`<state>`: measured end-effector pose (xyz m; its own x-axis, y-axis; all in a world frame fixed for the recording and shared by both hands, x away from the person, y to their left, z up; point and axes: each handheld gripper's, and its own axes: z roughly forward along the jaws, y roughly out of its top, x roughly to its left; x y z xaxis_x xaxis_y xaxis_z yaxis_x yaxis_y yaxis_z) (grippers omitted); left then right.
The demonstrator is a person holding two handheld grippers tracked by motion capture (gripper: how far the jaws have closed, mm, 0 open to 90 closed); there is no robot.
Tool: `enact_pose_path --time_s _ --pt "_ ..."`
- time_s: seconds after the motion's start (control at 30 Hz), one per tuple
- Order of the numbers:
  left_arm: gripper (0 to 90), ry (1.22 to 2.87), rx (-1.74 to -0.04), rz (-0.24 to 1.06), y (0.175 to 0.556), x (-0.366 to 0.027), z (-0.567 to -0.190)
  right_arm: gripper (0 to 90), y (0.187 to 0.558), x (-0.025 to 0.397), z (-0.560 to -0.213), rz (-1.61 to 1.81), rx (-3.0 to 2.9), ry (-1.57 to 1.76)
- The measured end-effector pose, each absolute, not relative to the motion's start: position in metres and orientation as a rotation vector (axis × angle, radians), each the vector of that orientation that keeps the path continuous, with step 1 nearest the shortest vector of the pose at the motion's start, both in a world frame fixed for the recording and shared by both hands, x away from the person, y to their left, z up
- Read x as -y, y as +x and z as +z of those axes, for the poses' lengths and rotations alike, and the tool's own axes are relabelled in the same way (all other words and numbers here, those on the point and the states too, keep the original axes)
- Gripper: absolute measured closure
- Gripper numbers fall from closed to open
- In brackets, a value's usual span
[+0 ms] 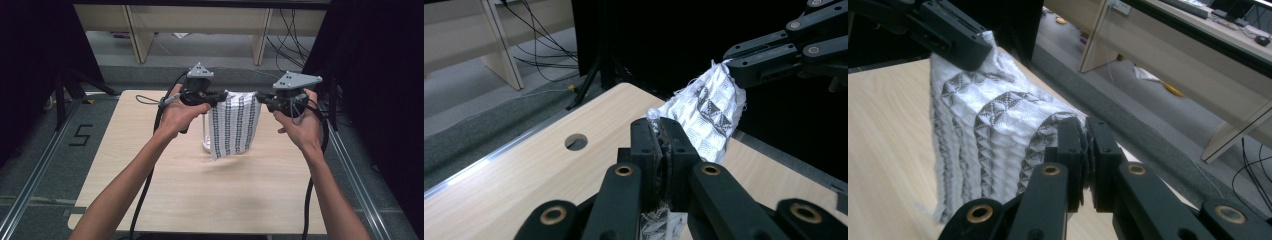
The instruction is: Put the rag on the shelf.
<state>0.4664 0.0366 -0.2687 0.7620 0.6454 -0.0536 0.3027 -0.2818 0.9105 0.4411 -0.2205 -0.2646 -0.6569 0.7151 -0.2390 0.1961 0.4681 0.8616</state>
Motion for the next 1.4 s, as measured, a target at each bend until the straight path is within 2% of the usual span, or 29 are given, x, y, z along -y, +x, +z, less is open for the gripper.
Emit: enact_pose_path --time_s 0.43,0.73,0.83,1.17,1.4 --pt "85.3 1.868 -0.742 0.469 0.486 -0.042 -0.236 86.7 0.463 0.212 -0.237 1.174 -2.085 0.756" --pt "85.0 1.857 -0.751 0.484 0.508 -0.040 -0.230 86.6 0.488 0.209 -0.225 1.167 -2.076 0.803" --pt "84.9 1.843 -0.765 0.478 0.519 -0.039 -0.233 86.5 0.495 0.208 -0.226 1.154 -2.078 0.839" --pt "84.4 1.870 -0.826 0.450 0.561 -0.039 -0.261 86.2 0.552 0.200 -0.254 1.071 -2.163 0.958" --pt "84.0 1.894 -0.862 0.434 0.581 -0.034 -0.285 85.9 0.570 0.199 -0.272 1.024 -2.221 1.041"
